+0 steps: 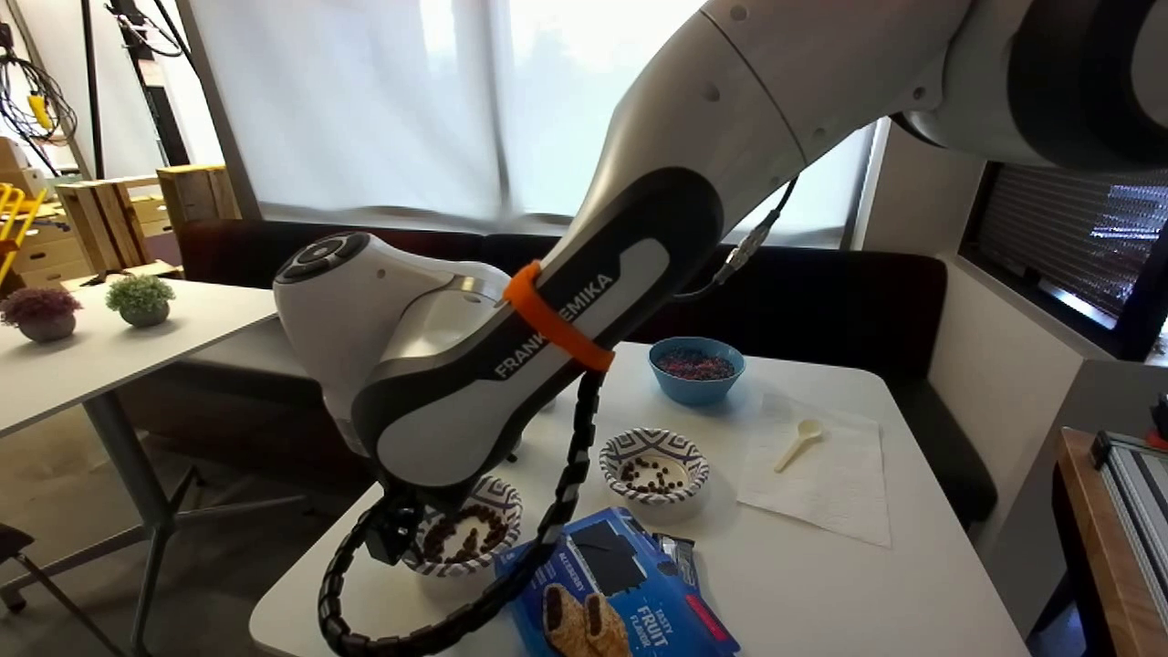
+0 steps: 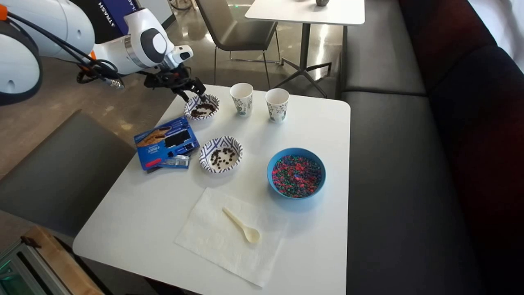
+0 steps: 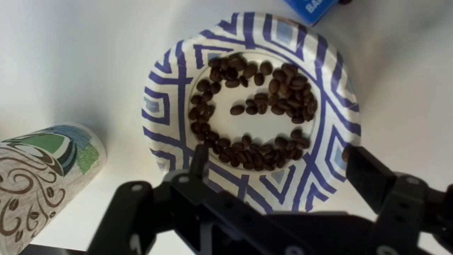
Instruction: Pour the contents from the left white bowl to the right white bowl
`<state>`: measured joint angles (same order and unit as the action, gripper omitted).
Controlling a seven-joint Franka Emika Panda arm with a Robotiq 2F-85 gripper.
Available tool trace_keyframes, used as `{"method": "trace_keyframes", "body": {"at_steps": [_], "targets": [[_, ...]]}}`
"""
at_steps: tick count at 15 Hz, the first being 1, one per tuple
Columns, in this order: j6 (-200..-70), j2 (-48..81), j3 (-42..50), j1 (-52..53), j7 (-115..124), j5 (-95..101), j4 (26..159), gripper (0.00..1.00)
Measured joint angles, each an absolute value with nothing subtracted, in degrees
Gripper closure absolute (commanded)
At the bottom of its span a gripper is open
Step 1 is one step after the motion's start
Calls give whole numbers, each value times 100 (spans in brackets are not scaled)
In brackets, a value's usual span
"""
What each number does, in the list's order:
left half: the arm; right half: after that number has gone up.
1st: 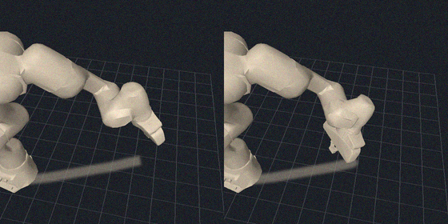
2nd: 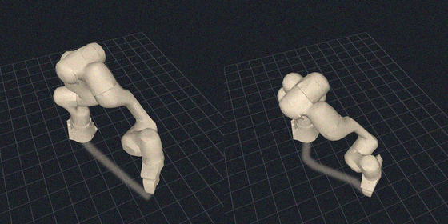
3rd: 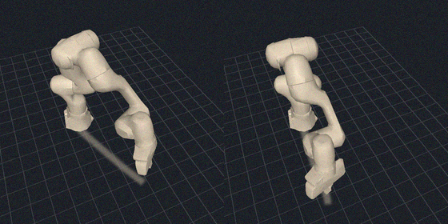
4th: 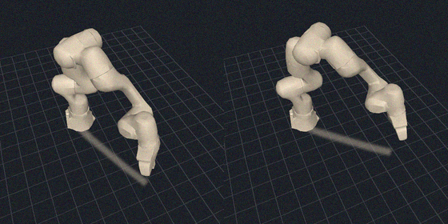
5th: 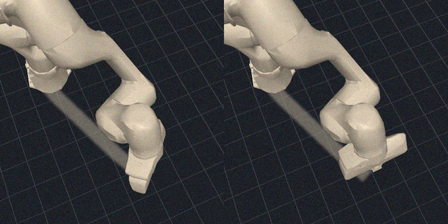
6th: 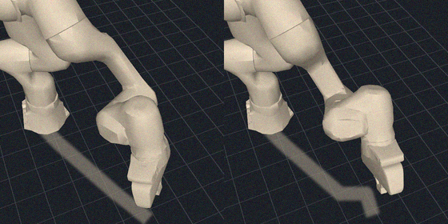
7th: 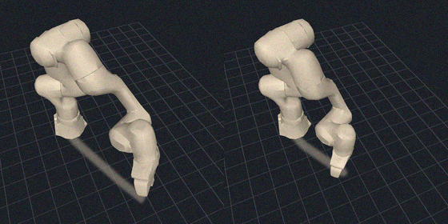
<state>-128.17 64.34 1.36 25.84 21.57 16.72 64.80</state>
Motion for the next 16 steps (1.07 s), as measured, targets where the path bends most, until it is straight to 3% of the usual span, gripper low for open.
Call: {"method": "trace_keyframes", "body": {"at_steps": [16], "targets": [[-12818,6598,119,2586,2157,1669,6293,0]]}}
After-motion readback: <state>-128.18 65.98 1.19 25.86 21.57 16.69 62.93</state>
